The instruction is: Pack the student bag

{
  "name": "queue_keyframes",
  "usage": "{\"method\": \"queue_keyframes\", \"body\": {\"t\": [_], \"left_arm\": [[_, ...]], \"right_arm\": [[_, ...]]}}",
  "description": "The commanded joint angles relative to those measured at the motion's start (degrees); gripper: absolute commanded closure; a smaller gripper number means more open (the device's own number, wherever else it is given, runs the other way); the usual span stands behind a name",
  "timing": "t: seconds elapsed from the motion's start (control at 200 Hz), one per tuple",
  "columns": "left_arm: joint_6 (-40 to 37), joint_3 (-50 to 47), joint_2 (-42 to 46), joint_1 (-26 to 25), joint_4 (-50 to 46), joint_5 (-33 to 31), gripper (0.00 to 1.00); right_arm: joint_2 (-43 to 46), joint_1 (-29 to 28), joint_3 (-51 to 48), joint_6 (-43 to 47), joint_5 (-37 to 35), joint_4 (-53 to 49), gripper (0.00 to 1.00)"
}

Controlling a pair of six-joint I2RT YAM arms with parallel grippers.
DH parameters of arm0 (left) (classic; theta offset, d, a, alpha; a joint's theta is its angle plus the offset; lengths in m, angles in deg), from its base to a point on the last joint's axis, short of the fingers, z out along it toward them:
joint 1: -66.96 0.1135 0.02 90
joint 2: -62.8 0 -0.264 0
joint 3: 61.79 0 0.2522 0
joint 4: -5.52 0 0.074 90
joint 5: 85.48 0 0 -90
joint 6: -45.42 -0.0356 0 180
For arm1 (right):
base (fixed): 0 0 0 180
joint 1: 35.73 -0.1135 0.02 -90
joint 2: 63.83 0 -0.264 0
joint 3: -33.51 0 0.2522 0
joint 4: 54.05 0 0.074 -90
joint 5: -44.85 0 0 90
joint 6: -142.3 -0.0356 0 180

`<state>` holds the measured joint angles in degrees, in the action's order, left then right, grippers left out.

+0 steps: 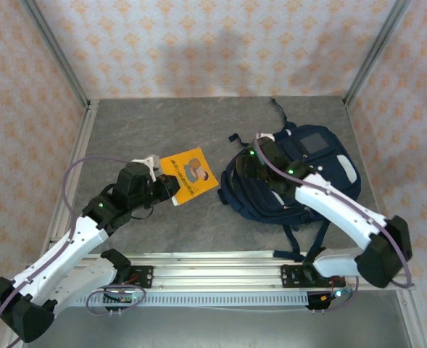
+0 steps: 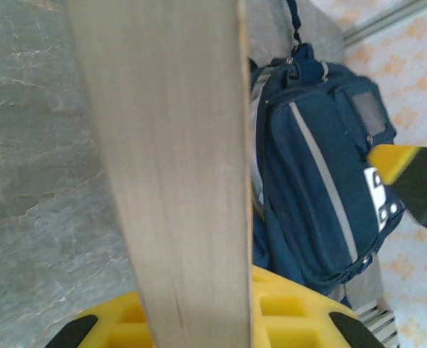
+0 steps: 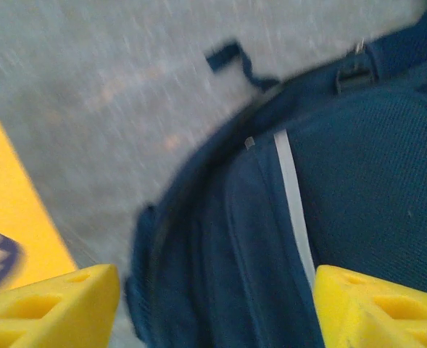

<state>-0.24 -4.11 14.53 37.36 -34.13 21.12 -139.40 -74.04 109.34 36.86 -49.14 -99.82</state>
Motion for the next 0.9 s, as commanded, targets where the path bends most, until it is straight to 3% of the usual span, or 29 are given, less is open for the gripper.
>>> {"method": "queue_keyframes", "body": {"t": [0.0, 0.225, 0.51, 0.6, 0.756, 0.831, 0.891], "left_arm": [[-5.8, 4.5, 0.7, 0.4, -2.3, 1.4, 1.0], [-6.6, 3.7, -0.5, 0.7, -3.0, 3.0, 1.0], [-6.0, 1.2, -0.8, 1.6, -0.5, 5.0, 1.0], [-5.7, 0.7, -0.6, 1.6, 0.1, 5.5, 1.0], [-5.8, 1.0, -0.1, 1.9, -0.1, 5.5, 1.0], [-6.1, 1.3, 0.2, 1.9, -0.2, 5.7, 1.0], [-6.1, 1.6, 0.1, 2.0, -0.1, 5.9, 1.0]], "right_arm": [[-3.3, 0.2, 3.8, 7.3, -1.0, -12.9, 0.27], [-10.9, 0.2, 7.1, 10.6, -5.7, -18.0, 0.18], [-18.0, 0.2, 7.7, 12.8, -11.6, -17.6, 0.21], [-20.5, 0.2, 8.9, 13.5, -13.2, -17.2, 0.37], [-21.7, 0.2, 10.6, 15.1, -11.4, -17.8, 0.82], [-19.2, 0.3, 10.5, 15.9, -10.4, -17.5, 0.99], [-16.0, 0.4, 10.2, 16.9, -9.5, -16.6, 1.0]]}}
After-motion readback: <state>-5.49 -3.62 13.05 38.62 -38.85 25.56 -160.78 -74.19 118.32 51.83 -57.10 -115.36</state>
